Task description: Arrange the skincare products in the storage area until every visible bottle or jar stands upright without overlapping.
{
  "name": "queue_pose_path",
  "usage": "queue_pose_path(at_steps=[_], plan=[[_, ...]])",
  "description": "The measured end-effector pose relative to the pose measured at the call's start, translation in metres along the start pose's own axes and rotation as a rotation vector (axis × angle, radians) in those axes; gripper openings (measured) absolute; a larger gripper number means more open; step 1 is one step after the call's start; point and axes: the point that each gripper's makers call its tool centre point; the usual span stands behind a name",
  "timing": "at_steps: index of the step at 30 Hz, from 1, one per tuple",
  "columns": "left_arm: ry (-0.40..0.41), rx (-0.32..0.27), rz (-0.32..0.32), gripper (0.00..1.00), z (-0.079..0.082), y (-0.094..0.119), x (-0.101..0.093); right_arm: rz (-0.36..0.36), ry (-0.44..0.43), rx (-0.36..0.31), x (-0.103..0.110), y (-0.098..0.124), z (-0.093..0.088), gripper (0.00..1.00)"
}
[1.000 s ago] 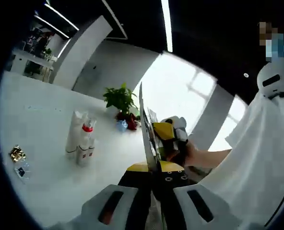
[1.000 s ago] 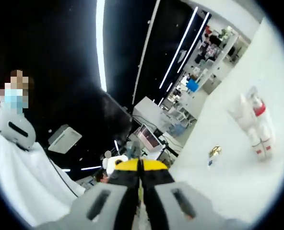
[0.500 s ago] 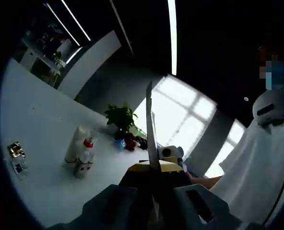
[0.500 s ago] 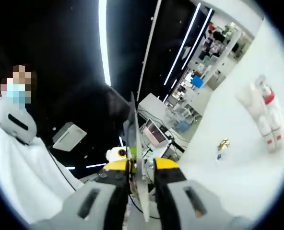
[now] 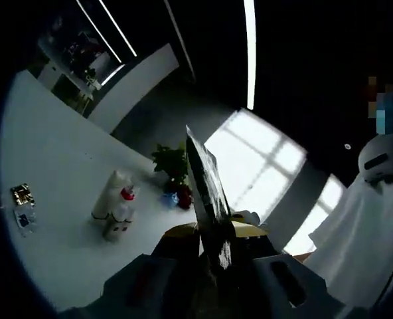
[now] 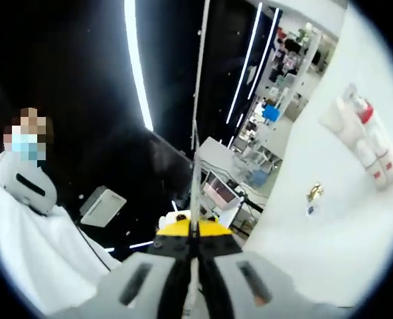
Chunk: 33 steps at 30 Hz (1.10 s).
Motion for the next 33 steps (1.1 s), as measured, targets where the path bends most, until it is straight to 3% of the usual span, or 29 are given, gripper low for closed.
queue_pose_path(at_steps=[2, 6, 10, 14, 17, 20, 28, 33], plan=[[-0.012, 0.015, 0.008, 0.24, -0.008, 0.001, 0.001, -0.005, -0.019, -0.030, -0.002, 0.004, 0.005, 0.01], [0.010, -0.013, 0.009, 0.08, -0.013, 0.008, 0.001, -0.027, -0.020, -0.049, -0.006, 0.007, 0.010, 0.01], [0.024, -0.016, 0.035, 0.04, -0.017, 0.014, 0.010, -0.067, -0.013, -0.031, -0.015, 0.008, 0.006, 0.01], [0.060, -0.032, 0.039, 0.00, -0.016, 0.015, 0.008, -0.136, 0.027, -0.026, -0.030, 0.005, 0.004, 0.02], [0.082, -0.057, 0.059, 0.00, -0.015, 0.018, 0.014, -0.185, 0.115, -0.013, -0.038, 0.002, 0.005, 0.06], [0.097, -0.076, 0.067, 0.00, -0.014, 0.019, 0.014, -0.178, 0.145, -0.009, -0.036, -0.001, 0.006, 0.10], [0.135, -0.092, 0.137, 0.00, -0.015, 0.019, 0.031, -0.265, 0.303, 0.058, -0.052, 0.000, 0.006, 0.43], [0.169, -0.097, 0.167, 0.00, -0.016, 0.017, 0.041, -0.310, 0.356, 0.079, -0.063, 0.004, 0.006, 0.54]])
Point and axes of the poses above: the point that each gripper's makers call its tool centre point, and the gripper's own axes: y roughly backward along the fingers, x roughly to its left, z roughly out of its top, and after that the axes turned 8 degrees about -y, right-handed
